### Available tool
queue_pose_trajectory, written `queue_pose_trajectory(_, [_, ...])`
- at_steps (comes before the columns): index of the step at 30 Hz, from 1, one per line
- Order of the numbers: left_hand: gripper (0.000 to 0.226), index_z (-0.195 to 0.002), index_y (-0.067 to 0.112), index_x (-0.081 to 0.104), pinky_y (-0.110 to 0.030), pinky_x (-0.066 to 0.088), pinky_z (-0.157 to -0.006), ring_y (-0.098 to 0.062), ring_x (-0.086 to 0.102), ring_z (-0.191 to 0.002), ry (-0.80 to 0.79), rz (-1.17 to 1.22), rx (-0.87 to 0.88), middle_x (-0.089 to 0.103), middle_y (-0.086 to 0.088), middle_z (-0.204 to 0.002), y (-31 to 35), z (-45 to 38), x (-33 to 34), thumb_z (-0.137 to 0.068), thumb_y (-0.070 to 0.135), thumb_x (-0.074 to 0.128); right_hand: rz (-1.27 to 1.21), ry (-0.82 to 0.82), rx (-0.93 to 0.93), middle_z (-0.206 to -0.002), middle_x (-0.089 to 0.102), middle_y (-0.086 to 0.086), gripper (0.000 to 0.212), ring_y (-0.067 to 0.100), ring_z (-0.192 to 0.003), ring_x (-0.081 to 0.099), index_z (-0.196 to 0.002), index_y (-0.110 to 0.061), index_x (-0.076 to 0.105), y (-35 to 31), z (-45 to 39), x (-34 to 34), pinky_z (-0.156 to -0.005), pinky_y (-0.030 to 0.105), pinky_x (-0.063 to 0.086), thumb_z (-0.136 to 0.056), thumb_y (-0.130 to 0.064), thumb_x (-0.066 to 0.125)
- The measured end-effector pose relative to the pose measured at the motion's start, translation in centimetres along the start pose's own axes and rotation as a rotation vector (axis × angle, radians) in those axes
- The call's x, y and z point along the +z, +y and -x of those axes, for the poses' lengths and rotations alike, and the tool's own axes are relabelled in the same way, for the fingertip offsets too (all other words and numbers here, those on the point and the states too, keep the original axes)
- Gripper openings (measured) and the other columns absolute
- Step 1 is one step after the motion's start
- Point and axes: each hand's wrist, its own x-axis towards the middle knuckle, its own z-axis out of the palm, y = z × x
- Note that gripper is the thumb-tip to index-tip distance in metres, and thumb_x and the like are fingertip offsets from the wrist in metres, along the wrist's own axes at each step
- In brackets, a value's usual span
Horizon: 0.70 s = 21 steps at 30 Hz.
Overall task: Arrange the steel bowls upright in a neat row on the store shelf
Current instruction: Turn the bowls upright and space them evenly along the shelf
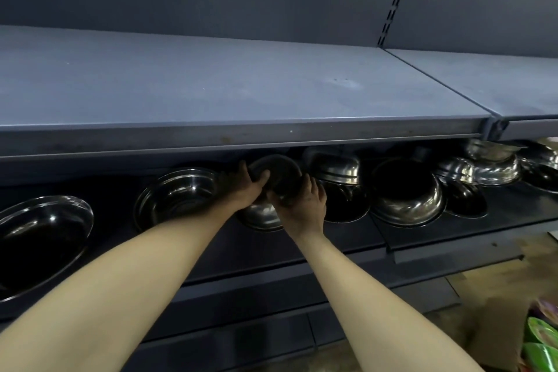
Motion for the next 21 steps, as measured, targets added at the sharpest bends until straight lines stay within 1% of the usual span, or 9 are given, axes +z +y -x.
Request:
queue_pose_trajectory(2, [0.089,-0.148,0.016,0.032,-0.048,0.041,-0.105,-0.04,0.048,-0.128,0.088,0.054,0.003,0.052,-0.019,-0.14,0.5,0.8,0.1,-0.084,0.078,0.035,-0.056,0.033,-0.01,-0.17,0.026,0.005,0.107,0.028,-0.158,0.014,-0.163,-0.012,0.023,-0.1,-0.1,-0.5,-0.128,0.044,0.016,-0.083,-0.067,0.069])
queue_pose_trajectory(4, [0.076,-0.144,0.018,0.038,-0.047,0.045,-0.101,-0.038,0.052,-0.124,0.187,0.139,0.015,0.053,-0.017,-0.137,1.2,2.2,0.4,-0.088,0.07,0.041,-0.118,0.072,-0.054,-0.17,0.025,0.004,0.104,0.026,-0.158,0.013,-0.163,-0.014,0.025,-0.1,0.3,-1.2,-0.128,0.043,0.015,-0.084,-0.063,0.072])
queue_pose_trajectory(8, [0.062,-0.144,0.018,0.035,-0.047,0.045,-0.101,-0.04,0.051,-0.124,0.299,0.348,-0.049,0.048,-0.018,-0.14,2.1,4.7,1.3,-0.095,0.055,0.045,-0.045,0.081,-0.187,-0.172,0.017,-0.003,0.102,0.026,-0.158,0.01,-0.165,-0.021,0.019,0.8,1.5,-3.6,-0.125,0.043,0.015,-0.086,-0.062,0.069])
queue_pose_trajectory(11, [0.06,-0.143,0.017,0.033,-0.045,0.041,-0.103,-0.041,0.047,-0.127,0.416,0.462,-0.077,0.039,-0.021,-0.144,2.9,6.7,1.6,-0.096,0.052,0.046,0.031,0.069,-0.298,-0.172,0.018,-0.003,0.101,0.029,-0.155,0.018,-0.165,-0.02,0.018,1.9,1.7,-5.3,-0.121,0.041,0.019,-0.086,-0.052,0.074])
queue_pose_trajectory(14, [0.067,-0.153,0.03,0.022,-0.039,0.032,-0.111,-0.037,0.037,-0.138,0.43,0.658,-0.151,0.022,-0.016,-0.157,3.6,8.6,1.5,-0.096,0.061,0.038,-0.065,0.118,-0.424,-0.17,0.024,-0.002,0.099,0.027,-0.146,0.03,-0.163,-0.015,0.025,3.0,2.1,-6.3,-0.119,0.037,0.029,-0.083,-0.027,0.082])
queue_pose_trajectory(16, [0.075,-0.151,0.043,0.027,-0.042,0.032,-0.114,-0.034,0.035,-0.14,0.418,0.83,-0.192,0.017,-0.009,-0.16,3.4,9.6,1.5,-0.085,0.08,0.031,-0.206,0.093,-0.474,-0.17,0.024,-0.004,0.094,0.022,-0.146,0.027,-0.162,-0.016,0.027,3.5,2.5,-6.8,-0.12,0.024,0.025,-0.085,-0.012,0.079])
queue_pose_trajectory(18, [0.088,-0.14,0.053,0.037,-0.049,0.04,-0.109,-0.03,0.041,-0.137,0.417,0.987,-0.211,0.027,-0.002,-0.157,2.6,10.3,1.7,-0.065,0.098,0.028,-0.349,0.037,-0.478,-0.168,0.029,-0.006,0.084,0.017,-0.149,0.026,-0.161,-0.02,0.033,3.8,3.2,-7.3,-0.119,0.019,0.021,-0.089,-0.006,0.074])
queue_pose_trajectory(19, [0.092,-0.137,0.054,0.039,-0.049,0.043,-0.107,-0.027,0.045,-0.135,0.423,1.033,-0.207,0.035,-0.001,-0.154,2.1,10.4,2.0,-0.059,0.101,0.029,-0.449,0.013,-0.453,-0.164,0.036,-0.006,0.077,0.014,-0.149,0.03,-0.158,-0.022,0.038,3.8,3.6,-7.6,-0.12,0.022,0.024,-0.091,-0.006,0.071])
queue_pose_trajectory(21, [0.093,-0.133,0.053,0.041,-0.048,0.043,-0.107,-0.023,0.051,-0.13,0.433,1.072,-0.181,0.048,0.005,-0.146,1.7,10.9,2.1,-0.056,0.102,0.03,-0.695,-0.022,-0.33,-0.149,0.053,-0.007,0.06,0.008,-0.14,0.046,-0.148,-0.025,0.048,3.5,4.6,-8.2,-0.118,0.027,0.036,-0.093,-0.007,0.067])
